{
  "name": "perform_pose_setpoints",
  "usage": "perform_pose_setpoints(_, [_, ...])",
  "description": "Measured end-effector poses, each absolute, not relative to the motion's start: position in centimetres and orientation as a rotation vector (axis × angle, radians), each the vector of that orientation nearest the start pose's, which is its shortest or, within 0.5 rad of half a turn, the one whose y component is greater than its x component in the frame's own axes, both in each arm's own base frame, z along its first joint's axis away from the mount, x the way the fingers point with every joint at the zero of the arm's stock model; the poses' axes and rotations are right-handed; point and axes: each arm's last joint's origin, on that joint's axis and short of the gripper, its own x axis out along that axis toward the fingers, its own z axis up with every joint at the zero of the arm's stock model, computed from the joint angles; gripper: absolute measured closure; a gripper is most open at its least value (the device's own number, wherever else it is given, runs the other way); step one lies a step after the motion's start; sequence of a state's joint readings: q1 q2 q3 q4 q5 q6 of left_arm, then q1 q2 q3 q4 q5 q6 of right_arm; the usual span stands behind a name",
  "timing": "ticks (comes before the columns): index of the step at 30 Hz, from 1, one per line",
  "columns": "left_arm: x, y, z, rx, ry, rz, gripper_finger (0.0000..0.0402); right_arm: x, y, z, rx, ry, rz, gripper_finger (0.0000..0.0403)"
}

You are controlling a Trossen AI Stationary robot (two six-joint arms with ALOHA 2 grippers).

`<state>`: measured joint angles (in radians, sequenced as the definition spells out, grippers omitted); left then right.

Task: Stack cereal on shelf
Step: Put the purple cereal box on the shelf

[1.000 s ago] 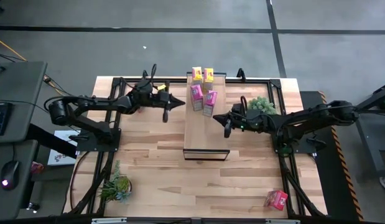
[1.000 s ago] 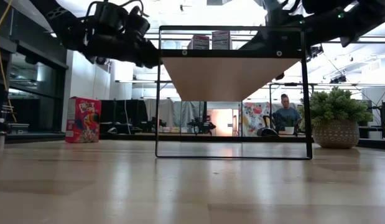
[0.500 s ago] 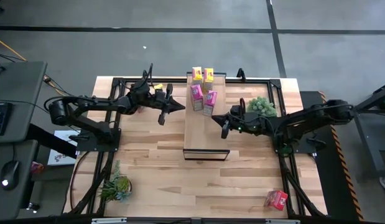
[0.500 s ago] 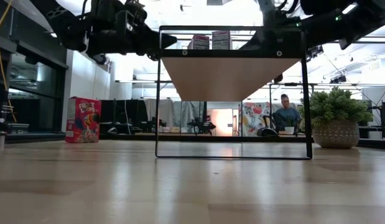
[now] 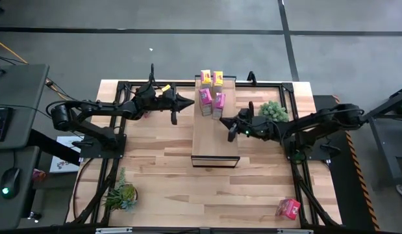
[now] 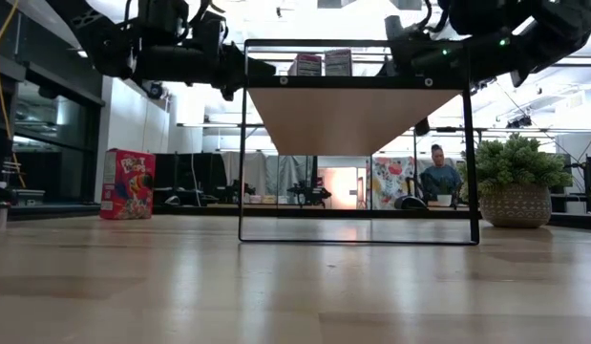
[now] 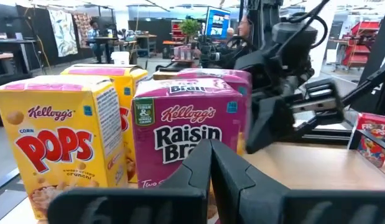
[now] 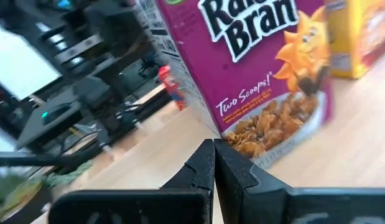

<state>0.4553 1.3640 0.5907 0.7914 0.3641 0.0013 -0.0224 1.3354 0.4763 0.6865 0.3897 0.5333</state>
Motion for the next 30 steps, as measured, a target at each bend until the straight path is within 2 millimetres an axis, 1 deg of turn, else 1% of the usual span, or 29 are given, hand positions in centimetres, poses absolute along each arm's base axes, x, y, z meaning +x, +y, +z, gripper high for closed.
perform_pose_setpoints(4, [25.4,11.3,23.5,-0.002,-0.016,0.084,0.0401,25.6,-2.7,19.8,0.484,0.050,-0.487,0.0403])
perform_pose_setpoints(9, [25.6,10.9,23.4,-0.021,-0.009,0.059,0.0402,25.6,-3.2,19.9,0.496,0.039,-0.477,0.0403])
perform_pose_setpoints(15, [25.9,10.0,23.4,-0.022,-0.005,0.025,0.0402,25.7,-2.5,19.9,0.509,0.054,-0.408,0.0403])
perform_pose_setpoints(19, [26.3,8.9,22.7,0.011,0.067,-0.009,0.0402,25.6,-2.1,20.1,0.467,0.062,-0.390,0.0403])
perform_pose_setpoints(20, [26.4,8.7,22.5,0.023,0.080,0.002,0.0402,25.5,-2.0,20.4,0.459,0.056,-0.386,0.0403])
perform_pose_setpoints(22, [26.5,8.7,22.4,0.039,0.092,0.076,0.0401,25.1,-2.0,20.9,0.439,0.051,-0.379,0.0403])
perform_pose_setpoints(24, [26.4,8.9,22.4,0.054,0.100,0.159,0.0402,24.6,-2.0,21.6,0.408,0.048,-0.360,0.0403])
perform_pose_setpoints(26, [26.5,9.2,22.2,0.055,0.108,0.201,0.0402,24.1,-1.9,22.4,0.386,0.034,-0.352,0.0403])
perform_pose_setpoints(30, [26.9,9.8,21.0,0.024,0.149,0.260,0.0402,23.0,-1.6,23.7,0.347,0.012,-0.329,0.0403])
